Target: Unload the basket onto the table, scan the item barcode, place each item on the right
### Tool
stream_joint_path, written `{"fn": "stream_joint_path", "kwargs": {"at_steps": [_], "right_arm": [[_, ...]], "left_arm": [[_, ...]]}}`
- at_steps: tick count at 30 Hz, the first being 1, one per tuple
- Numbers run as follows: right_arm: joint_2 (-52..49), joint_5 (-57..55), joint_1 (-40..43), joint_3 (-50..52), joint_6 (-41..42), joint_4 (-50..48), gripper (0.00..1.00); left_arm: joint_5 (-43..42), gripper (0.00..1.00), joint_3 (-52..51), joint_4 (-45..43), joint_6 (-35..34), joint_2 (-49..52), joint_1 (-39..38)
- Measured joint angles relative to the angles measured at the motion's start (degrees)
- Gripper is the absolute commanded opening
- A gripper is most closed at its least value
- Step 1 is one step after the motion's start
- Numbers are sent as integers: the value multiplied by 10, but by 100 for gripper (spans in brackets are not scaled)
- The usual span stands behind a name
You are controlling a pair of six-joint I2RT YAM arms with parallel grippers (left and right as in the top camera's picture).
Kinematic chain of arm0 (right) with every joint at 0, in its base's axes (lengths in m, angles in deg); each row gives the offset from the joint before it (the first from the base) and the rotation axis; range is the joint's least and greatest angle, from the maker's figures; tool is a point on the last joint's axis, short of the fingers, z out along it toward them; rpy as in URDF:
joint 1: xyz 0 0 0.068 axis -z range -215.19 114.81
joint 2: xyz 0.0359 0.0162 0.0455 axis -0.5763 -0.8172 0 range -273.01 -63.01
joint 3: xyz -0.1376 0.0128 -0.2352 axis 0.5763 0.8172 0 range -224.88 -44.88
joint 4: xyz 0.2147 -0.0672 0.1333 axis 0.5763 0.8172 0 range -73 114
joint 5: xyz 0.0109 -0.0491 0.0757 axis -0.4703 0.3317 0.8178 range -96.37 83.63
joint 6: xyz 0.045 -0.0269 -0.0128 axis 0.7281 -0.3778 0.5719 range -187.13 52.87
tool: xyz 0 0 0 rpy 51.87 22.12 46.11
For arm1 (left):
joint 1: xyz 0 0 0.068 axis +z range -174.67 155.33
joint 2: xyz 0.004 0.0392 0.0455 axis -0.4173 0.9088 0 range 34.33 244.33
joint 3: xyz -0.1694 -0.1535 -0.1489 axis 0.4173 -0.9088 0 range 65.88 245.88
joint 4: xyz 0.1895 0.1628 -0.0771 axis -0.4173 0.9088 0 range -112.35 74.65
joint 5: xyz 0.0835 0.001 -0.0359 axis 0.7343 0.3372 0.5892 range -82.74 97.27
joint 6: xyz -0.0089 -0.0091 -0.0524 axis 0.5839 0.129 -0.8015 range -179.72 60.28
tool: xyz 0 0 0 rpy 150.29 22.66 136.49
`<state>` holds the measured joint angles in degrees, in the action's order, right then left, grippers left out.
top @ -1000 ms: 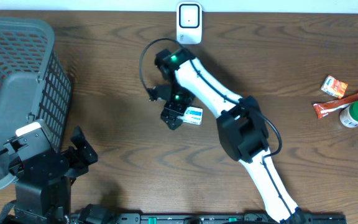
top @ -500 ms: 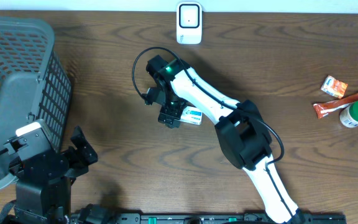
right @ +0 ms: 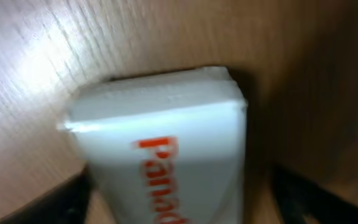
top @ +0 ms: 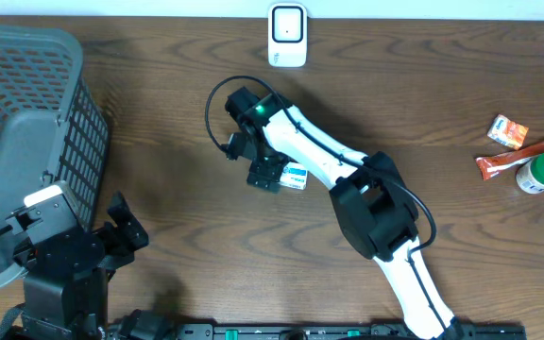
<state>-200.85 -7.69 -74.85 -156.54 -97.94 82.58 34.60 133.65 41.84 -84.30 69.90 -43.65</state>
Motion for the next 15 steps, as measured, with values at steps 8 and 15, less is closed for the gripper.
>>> {"fn": "stream_joint_path", "kwargs": {"at_steps": [8,15], "right_arm": [[0,0,17,0,1,-1,59],[0,0,18,0,16,0,47]], "left_arm": [[0,98,0,0,0,0,0],[0,98,0,0,0,0,0]]}}
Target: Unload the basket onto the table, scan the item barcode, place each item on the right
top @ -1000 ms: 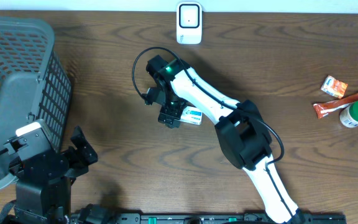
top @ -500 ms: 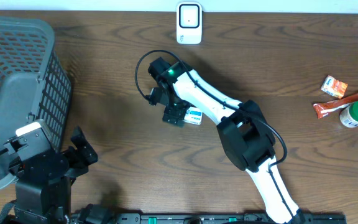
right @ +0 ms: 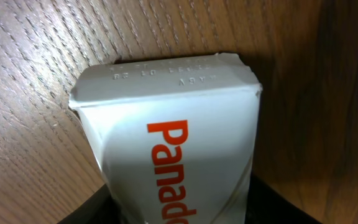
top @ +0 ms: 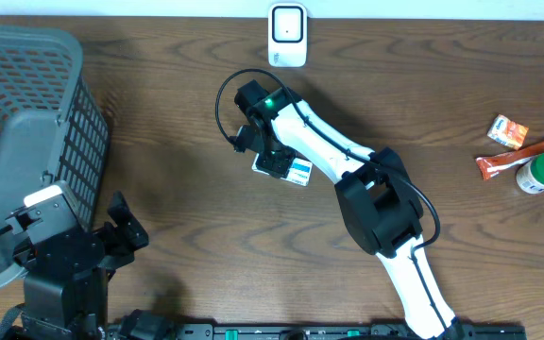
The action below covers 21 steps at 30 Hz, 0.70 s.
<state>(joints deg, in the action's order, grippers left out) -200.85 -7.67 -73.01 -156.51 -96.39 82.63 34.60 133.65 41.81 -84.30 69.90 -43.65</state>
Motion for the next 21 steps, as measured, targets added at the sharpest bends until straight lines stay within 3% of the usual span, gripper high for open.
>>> {"fn": "stream_joint_path", "kwargs": {"at_steps": [13,21], "right_arm": [[0,-4,-6,-2,26,6,40],[-25,50,-22,-58,45,100,37]], "left_arm": [[0,98,0,0,0,0,0],[0,98,0,0,0,0,0]]}}
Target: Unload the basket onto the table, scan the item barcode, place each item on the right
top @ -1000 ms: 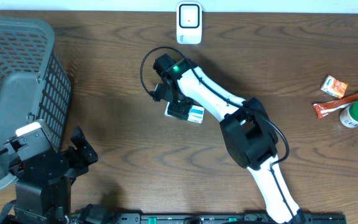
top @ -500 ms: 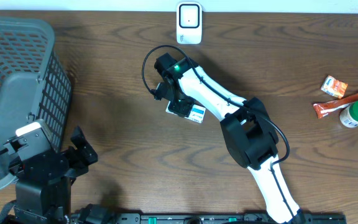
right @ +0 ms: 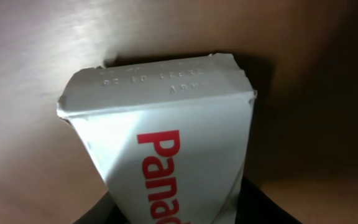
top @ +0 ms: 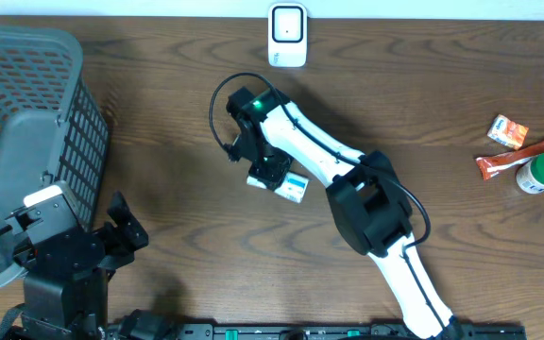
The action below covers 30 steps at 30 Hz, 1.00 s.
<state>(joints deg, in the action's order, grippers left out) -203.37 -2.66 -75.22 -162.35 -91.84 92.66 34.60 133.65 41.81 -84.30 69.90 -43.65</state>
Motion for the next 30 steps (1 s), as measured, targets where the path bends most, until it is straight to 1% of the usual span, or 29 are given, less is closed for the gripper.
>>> {"fn": "stream_joint_path", "kwargs": {"at_steps": [7,12,24,30], "right_arm": [[-31,145,-1,-36,-6,91,38],[-46,230,-1,-38,-20,120,38],[-63,379,4,-51,-28,162,40],[-63,415,31,-53,-28,171,40]], "left_arm": [[0,98,0,0,0,0,0],[0,98,0,0,0,0,0],[0,98,0,0,0,0,0],[0,98,0,0,0,0,0]]}}
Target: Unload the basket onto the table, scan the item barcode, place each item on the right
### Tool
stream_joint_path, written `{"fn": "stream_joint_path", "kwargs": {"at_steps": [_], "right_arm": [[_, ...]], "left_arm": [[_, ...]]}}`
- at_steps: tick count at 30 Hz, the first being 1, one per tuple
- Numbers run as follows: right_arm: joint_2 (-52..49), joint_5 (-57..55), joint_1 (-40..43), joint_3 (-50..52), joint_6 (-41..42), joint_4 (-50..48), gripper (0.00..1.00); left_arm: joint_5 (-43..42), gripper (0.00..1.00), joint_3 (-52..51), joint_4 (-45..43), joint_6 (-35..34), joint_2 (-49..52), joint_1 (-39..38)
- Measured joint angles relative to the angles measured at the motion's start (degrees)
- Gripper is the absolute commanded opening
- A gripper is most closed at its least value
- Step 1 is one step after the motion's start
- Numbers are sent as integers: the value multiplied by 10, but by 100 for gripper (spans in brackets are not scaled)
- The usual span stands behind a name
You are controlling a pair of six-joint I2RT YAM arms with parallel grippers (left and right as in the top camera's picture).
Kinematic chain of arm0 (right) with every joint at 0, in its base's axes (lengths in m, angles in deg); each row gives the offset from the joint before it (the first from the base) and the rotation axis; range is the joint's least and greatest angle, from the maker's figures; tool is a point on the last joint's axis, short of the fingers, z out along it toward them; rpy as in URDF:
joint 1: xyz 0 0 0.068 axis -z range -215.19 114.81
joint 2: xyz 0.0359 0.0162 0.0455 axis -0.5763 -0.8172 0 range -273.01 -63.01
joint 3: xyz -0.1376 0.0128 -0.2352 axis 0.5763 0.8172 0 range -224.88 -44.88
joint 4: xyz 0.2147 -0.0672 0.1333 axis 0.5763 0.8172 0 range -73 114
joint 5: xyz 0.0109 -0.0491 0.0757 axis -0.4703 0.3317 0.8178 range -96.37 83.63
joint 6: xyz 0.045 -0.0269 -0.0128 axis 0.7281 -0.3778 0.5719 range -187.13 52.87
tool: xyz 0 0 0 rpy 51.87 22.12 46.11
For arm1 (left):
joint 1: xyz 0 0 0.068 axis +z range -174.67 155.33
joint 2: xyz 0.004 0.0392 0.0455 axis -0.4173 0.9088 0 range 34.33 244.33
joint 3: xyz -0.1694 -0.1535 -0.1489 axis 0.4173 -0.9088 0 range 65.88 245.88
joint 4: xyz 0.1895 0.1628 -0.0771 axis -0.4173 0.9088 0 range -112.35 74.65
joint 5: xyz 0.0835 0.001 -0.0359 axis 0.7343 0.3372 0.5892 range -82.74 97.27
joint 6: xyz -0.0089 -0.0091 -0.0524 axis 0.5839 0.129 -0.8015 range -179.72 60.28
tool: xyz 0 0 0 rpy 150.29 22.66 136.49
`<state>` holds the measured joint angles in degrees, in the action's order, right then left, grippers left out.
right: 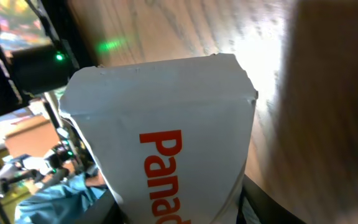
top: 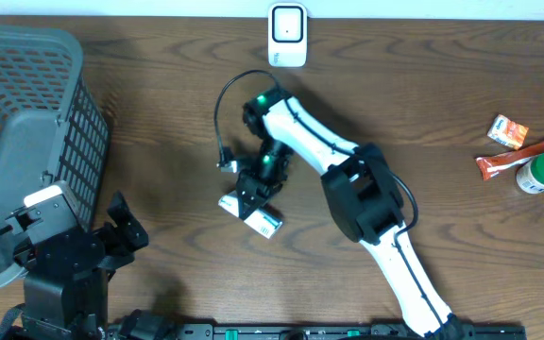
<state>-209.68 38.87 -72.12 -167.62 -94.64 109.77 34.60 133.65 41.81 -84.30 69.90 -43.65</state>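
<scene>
A white medicine box (top: 251,212) with red lettering and a blue-and-green end is held above the table's middle by my right gripper (top: 250,195), which is shut on it. In the right wrist view the box (right: 166,137) fills the frame between the dark fingers (right: 263,202), its end pointing towards the table's near edge. The white barcode scanner (top: 287,35) stands at the far edge of the table. My left gripper (top: 126,227) rests at the near left; whether it is open does not show.
A grey mesh basket (top: 26,132) fills the left side. At the right edge lie an orange packet (top: 508,129), a red-orange wrapped bar (top: 510,161) and a green-lidded jar (top: 543,173). A black cable (top: 225,113) loops beside the right arm.
My right gripper has swung down and to the left with the box, from beside the arm's wrist to a spot nearer the front edge. The wrist view now faces off the table.
The right gripper held the box near the table's middle at every moment. It stood slightly higher up the table at the second moment, lower again at the third, and now is turned further towards the near left. The left arm stayed still throughout.
</scene>
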Motion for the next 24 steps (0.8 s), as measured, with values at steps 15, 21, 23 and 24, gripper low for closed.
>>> {"fn": "stream_joint_path", "kwargs": {"at_steps": [15,21,23,24], "right_arm": [[-3,13,39,-23,0,13,39],[-10,-14,61,-159,3,12,39],[-9,-38,71,-213,12,5,39],[-8,-64,76,-242,19,3,39]], "left_arm": [[0,98,0,0,0,0,0],[0,98,0,0,0,0,0],[0,98,0,0,0,0,0],[0,98,0,0,0,0,0]]}}
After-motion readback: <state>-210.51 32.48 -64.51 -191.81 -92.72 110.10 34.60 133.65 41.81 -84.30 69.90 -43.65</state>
